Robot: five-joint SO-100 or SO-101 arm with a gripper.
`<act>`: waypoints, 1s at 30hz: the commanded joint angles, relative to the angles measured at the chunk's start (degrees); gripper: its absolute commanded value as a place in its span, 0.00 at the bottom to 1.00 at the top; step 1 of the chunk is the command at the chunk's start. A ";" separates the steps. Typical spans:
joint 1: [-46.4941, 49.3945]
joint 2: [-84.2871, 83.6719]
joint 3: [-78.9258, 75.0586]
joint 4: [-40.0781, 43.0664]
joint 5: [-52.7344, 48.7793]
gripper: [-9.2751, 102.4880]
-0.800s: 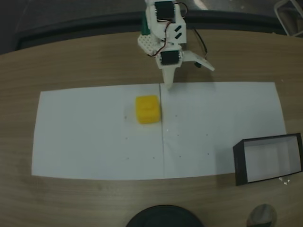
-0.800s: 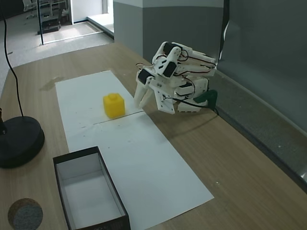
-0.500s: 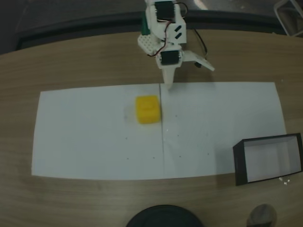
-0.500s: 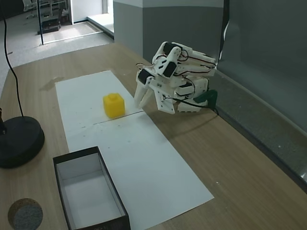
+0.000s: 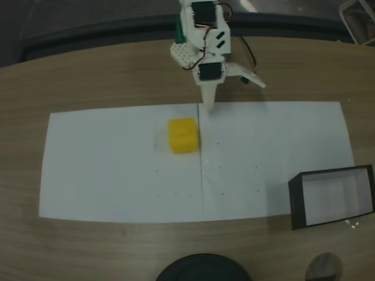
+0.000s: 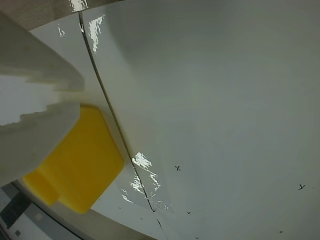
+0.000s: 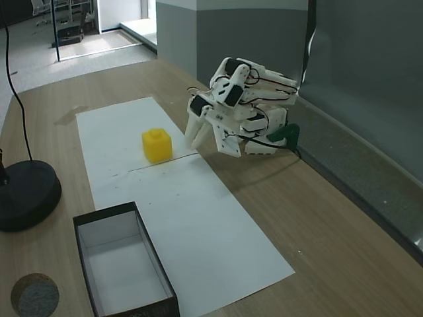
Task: Grab a yellow square and put it in the box.
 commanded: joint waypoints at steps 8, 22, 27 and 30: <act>-0.18 1.14 -3.43 -13.71 -0.35 0.31; 11.07 -5.10 -23.82 -8.96 -0.26 0.43; 10.81 -24.08 -33.40 -2.72 -0.35 0.43; 10.81 -37.53 -38.23 -2.29 -0.35 0.43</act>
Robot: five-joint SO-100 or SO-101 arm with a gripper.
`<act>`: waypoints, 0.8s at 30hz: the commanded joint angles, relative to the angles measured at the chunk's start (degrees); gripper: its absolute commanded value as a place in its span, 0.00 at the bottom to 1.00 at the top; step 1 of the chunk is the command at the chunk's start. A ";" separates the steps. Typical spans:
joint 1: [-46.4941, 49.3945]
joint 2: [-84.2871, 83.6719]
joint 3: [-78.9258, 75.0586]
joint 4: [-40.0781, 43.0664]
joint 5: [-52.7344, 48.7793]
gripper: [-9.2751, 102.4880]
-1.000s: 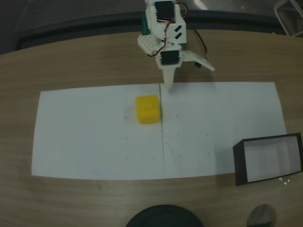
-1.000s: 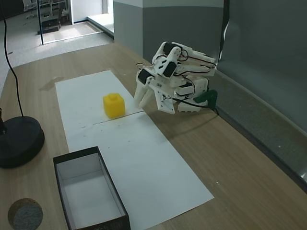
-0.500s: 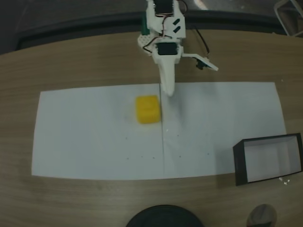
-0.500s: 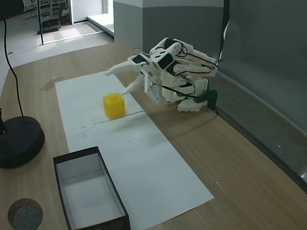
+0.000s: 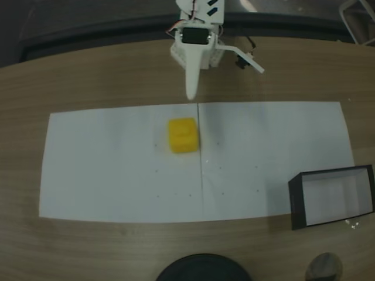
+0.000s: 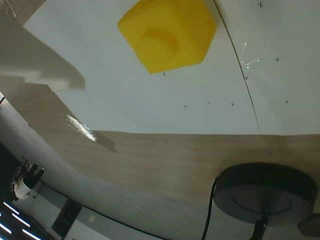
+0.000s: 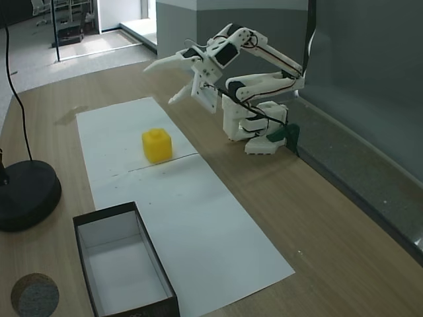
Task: Grab a yellow square and put it in the box.
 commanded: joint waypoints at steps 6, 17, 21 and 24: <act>0.53 -38.76 -15.12 0.35 0.18 0.43; 5.54 -68.12 -27.51 0.35 -0.09 0.43; 5.71 -73.21 -29.09 -0.18 -0.18 0.42; 5.36 -75.06 -29.00 -0.26 0.09 0.42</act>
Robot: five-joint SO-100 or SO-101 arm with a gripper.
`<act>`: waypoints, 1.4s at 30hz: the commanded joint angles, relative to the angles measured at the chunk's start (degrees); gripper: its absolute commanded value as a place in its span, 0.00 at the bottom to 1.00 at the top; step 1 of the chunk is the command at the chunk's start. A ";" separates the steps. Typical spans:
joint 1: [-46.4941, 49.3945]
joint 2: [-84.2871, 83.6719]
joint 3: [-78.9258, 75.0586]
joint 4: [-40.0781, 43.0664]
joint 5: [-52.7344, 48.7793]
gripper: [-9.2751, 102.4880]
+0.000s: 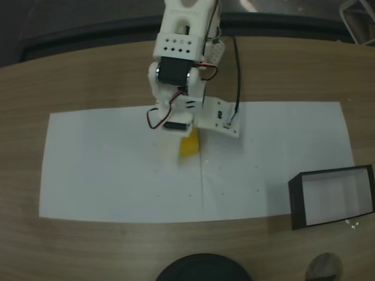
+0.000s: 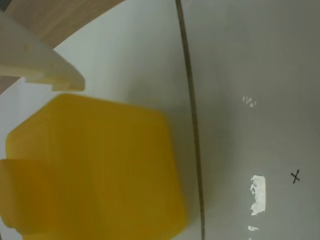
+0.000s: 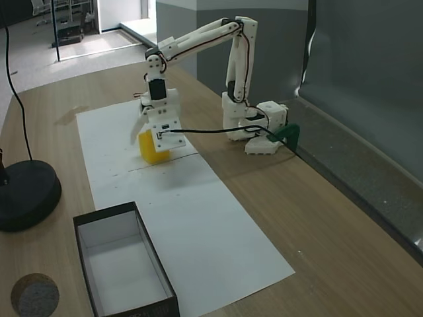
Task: Grab a yellow square and put it in the box.
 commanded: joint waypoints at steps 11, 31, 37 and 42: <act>0.53 -0.62 -2.20 -0.18 0.35 0.28; -25.05 9.67 -50.45 13.36 0.18 0.18; -37.44 4.22 -61.52 8.26 -1.41 0.18; -40.17 -7.91 -69.08 3.60 -1.41 0.18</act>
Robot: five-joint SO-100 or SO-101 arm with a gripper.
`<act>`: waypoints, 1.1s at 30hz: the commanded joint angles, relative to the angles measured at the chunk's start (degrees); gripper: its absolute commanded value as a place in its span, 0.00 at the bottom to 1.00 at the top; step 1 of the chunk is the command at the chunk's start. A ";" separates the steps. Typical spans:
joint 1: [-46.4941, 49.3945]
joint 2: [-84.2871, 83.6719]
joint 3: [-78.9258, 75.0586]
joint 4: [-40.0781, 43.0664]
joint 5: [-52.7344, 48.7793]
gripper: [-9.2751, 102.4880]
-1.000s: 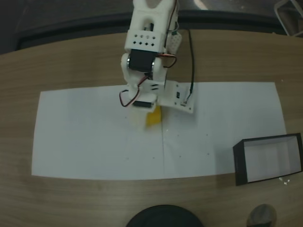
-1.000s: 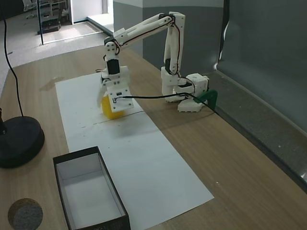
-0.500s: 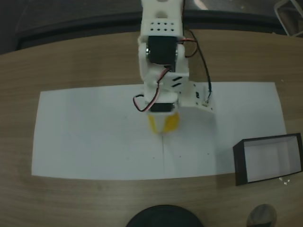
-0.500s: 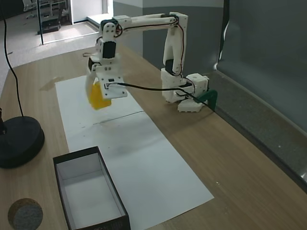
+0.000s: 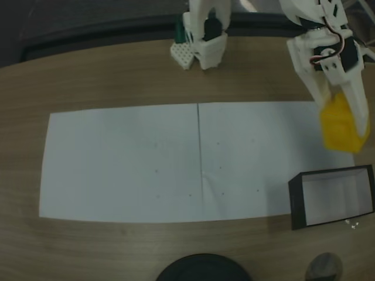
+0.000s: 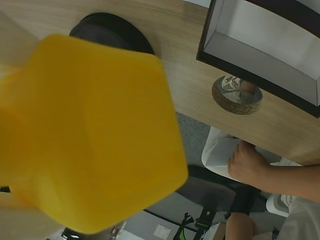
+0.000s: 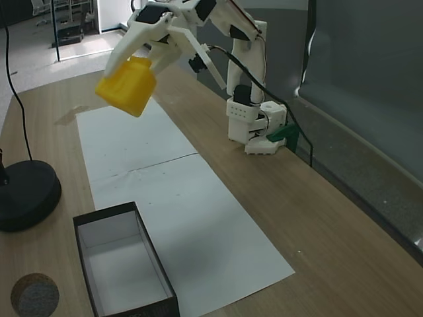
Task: Grab a yellow square and put it in the box.
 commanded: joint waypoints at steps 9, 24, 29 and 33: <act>-0.53 -27.69 -24.70 -2.20 2.81 0.18; -5.45 -36.65 -30.85 1.49 6.86 0.19; -4.57 -36.83 -30.67 2.20 8.79 0.28; -3.78 -36.04 -30.94 4.83 9.67 0.38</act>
